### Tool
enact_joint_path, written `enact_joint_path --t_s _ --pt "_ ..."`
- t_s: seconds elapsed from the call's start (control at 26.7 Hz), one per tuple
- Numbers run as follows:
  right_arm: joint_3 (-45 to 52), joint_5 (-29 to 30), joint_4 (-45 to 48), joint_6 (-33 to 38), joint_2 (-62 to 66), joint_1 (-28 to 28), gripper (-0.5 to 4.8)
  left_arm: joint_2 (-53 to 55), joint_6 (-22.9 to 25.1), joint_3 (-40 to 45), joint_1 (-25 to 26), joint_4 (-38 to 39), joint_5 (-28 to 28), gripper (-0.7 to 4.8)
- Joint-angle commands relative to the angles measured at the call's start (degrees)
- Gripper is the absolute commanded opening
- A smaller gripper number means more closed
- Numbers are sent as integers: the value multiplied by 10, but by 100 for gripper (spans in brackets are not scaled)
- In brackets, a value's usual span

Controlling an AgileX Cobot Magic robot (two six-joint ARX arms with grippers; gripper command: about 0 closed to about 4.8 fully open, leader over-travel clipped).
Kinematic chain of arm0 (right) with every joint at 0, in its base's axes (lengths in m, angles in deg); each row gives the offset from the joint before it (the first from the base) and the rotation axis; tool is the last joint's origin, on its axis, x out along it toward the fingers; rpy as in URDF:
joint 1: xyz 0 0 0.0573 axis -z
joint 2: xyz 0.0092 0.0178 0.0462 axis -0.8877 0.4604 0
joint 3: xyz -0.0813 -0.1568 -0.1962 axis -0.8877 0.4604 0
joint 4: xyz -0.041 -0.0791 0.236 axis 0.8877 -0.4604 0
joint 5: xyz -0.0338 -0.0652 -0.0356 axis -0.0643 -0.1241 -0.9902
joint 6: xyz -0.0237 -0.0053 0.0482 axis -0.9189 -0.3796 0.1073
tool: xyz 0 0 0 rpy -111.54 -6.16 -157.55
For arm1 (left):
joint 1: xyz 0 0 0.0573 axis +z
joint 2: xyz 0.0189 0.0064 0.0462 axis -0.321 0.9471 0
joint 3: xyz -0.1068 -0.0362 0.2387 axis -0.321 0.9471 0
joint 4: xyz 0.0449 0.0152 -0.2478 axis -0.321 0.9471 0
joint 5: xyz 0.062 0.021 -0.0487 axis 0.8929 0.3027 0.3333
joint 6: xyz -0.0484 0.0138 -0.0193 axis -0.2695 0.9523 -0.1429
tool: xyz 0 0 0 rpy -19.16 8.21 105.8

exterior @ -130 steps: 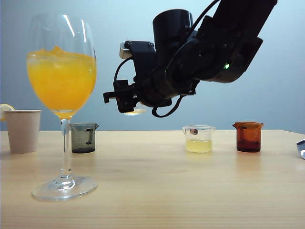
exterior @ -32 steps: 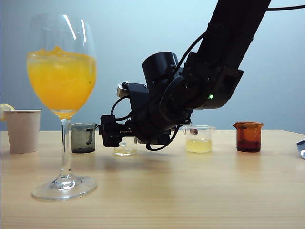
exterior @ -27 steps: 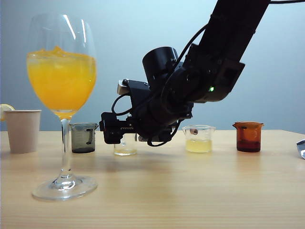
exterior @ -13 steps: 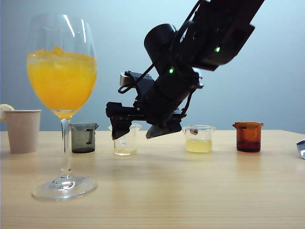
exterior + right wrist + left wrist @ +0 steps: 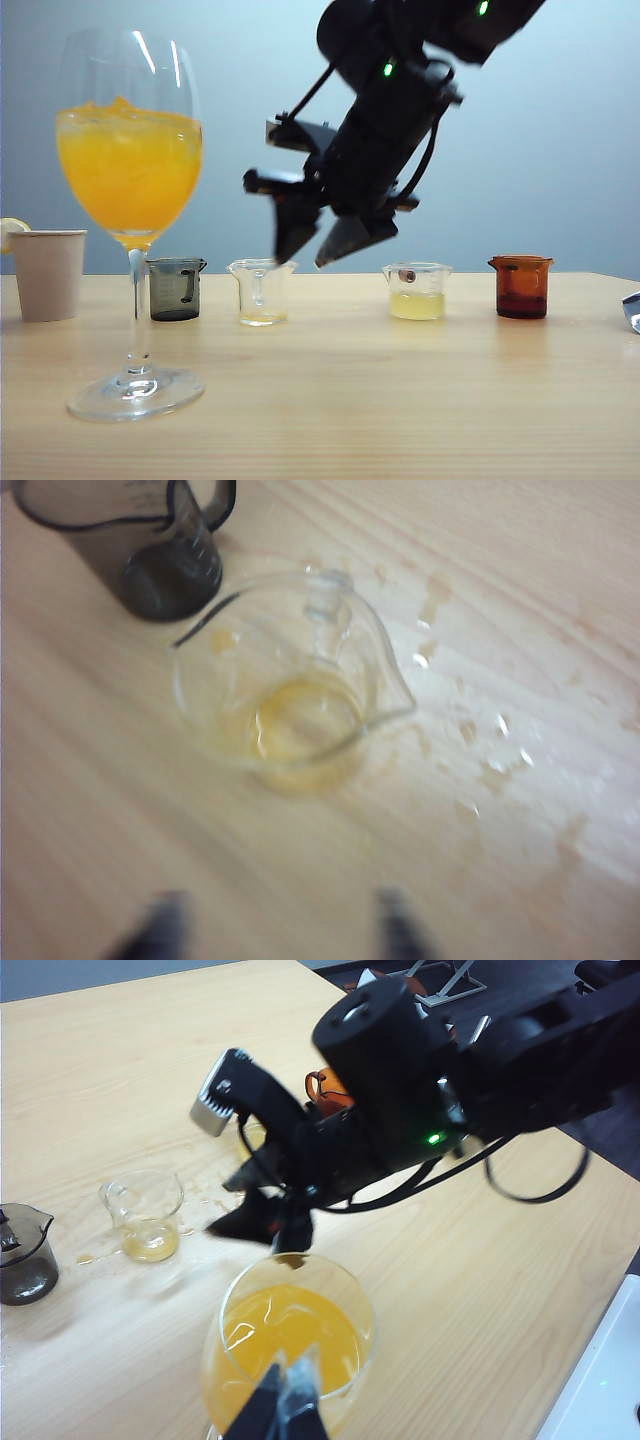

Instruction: Pick up the second measuring cup from the left, pour the orange juice inside into the goblet, and finally put the measuring cup back in its original place.

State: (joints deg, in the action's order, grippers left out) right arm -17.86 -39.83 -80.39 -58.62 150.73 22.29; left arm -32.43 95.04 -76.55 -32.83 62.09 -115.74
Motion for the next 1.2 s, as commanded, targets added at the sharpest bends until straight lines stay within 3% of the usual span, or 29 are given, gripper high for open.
enact_joint_path --t_s 0.04,0.22,0.26,0.41,0.67,1.05,1.2 --pt "-3 1 -75 0 -52 -1 -5 -2 0 -3 0 -8 9 -5" --pt "-3 -17 -141 -3 -167 -2 -5 -24 0 -2 0 -14 101 -5" --pt "-3 -31 -152 -7 -213 -2 -5 -39 0 -1 0 -21 143 -5" --pt "-2 -66 -171 -50 -311 -2 -5 -82 -5 18 0 -32 219 -5" --pt "54 -79 -164 -68 -423 -1 -5 -167 -16 84 0 -61 261 -5" --pt "277 -82 -33 -68 -620 -1 -5 -292 -15 204 0 -116 268 -5" --pt "315 -134 -41 -68 -664 -1 -5 -319 -40 243 0 -137 299 -5"
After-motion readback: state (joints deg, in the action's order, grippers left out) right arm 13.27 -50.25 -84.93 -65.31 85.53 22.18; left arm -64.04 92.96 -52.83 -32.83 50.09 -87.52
